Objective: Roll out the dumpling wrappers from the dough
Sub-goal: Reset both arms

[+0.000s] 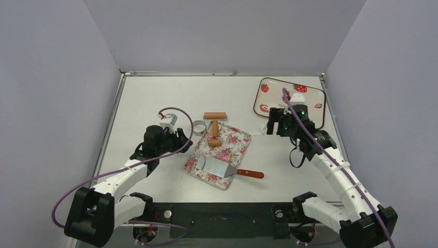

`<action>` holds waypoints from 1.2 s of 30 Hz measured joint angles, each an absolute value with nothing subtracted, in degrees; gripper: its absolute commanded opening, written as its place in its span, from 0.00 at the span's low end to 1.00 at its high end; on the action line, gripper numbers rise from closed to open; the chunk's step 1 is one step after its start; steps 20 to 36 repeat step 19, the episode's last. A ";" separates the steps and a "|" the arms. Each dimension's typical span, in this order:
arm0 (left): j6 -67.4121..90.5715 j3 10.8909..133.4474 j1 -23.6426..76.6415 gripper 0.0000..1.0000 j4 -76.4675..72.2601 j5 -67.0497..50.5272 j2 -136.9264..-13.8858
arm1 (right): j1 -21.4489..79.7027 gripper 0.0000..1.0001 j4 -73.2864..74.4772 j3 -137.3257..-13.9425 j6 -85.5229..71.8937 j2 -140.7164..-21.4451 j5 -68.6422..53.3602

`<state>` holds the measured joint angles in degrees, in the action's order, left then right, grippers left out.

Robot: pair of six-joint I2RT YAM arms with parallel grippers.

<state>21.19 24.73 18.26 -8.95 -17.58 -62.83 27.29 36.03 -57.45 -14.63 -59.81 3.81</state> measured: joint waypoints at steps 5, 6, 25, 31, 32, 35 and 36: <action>20.36 24.38 17.02 0.52 -8.34 -10.46 -62.48 | 11.68 0.88 26.46 -46.02 -21.93 -54.08 3.66; 20.10 24.38 16.73 0.52 -8.08 -8.84 -62.35 | 10.26 0.88 24.75 -43.83 -23.16 -52.97 4.29; 14.44 24.58 4.03 0.53 -7.35 -0.56 -60.36 | 6.72 0.83 14.31 -36.58 -29.26 -53.01 16.71; 14.44 24.58 4.03 0.53 -7.35 -0.56 -60.36 | 6.72 0.83 14.31 -36.58 -29.26 -53.01 16.71; 14.44 24.58 4.03 0.53 -7.35 -0.56 -60.36 | 6.72 0.83 14.31 -36.58 -29.26 -53.01 16.71; 14.44 24.58 4.03 0.53 -7.35 -0.56 -60.36 | 6.72 0.83 14.31 -36.58 -29.26 -53.01 16.71; 14.44 24.58 4.03 0.53 -7.35 -0.56 -60.36 | 6.72 0.83 14.31 -36.58 -29.26 -53.01 16.71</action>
